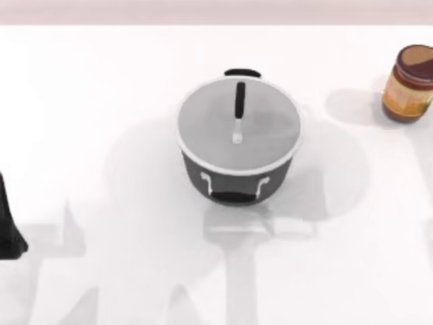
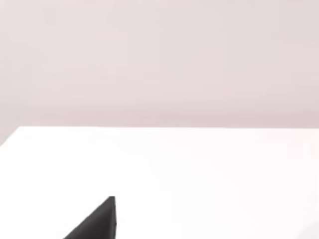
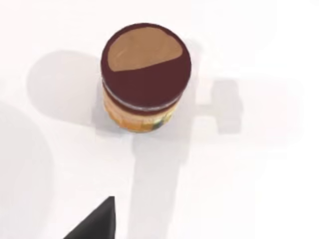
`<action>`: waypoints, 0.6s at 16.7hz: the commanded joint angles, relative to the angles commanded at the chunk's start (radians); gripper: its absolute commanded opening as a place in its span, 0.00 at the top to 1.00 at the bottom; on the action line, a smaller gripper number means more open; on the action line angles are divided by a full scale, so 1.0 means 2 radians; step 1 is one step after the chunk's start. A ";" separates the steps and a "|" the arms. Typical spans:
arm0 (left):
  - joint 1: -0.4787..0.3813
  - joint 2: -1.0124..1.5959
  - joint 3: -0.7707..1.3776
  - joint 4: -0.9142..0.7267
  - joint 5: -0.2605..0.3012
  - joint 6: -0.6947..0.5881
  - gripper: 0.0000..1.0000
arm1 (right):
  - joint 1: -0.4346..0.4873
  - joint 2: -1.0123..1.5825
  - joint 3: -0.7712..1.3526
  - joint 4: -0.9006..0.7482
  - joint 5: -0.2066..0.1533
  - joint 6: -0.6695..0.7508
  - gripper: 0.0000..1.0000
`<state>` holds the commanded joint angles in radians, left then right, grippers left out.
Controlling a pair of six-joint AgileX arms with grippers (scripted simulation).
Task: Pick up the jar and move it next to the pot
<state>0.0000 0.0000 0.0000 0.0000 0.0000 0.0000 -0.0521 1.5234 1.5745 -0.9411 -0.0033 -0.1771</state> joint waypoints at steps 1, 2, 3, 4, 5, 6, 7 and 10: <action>0.000 0.000 0.000 0.000 0.000 0.000 0.00 | 0.001 0.050 0.055 -0.020 -0.002 -0.008 0.00; 0.000 0.000 0.000 0.000 0.000 0.000 0.00 | 0.003 0.099 0.109 -0.040 -0.005 -0.016 0.00; 0.000 0.000 0.000 0.000 0.000 0.000 0.00 | 0.005 0.148 0.159 -0.060 -0.007 -0.024 0.00; 0.000 0.000 0.000 0.000 0.000 0.000 0.00 | 0.007 0.195 0.206 -0.079 -0.010 -0.032 0.00; 0.000 0.000 0.000 0.000 0.000 0.000 0.00 | 0.009 0.241 0.250 -0.098 -0.012 -0.040 0.00; 0.000 0.000 0.000 0.000 0.000 0.000 0.00 | 0.011 0.284 0.290 -0.116 -0.015 -0.048 0.00; 0.000 0.000 0.000 0.000 0.000 0.000 0.00 | 0.014 0.325 0.326 -0.134 -0.018 -0.056 0.00; 0.000 0.000 0.000 0.000 0.000 0.000 0.00 | 0.021 0.423 0.407 -0.179 -0.025 -0.075 0.00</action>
<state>0.0000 0.0000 0.0000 0.0000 0.0000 0.0000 -0.0096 2.3703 2.3881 -1.2990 -0.0526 -0.3280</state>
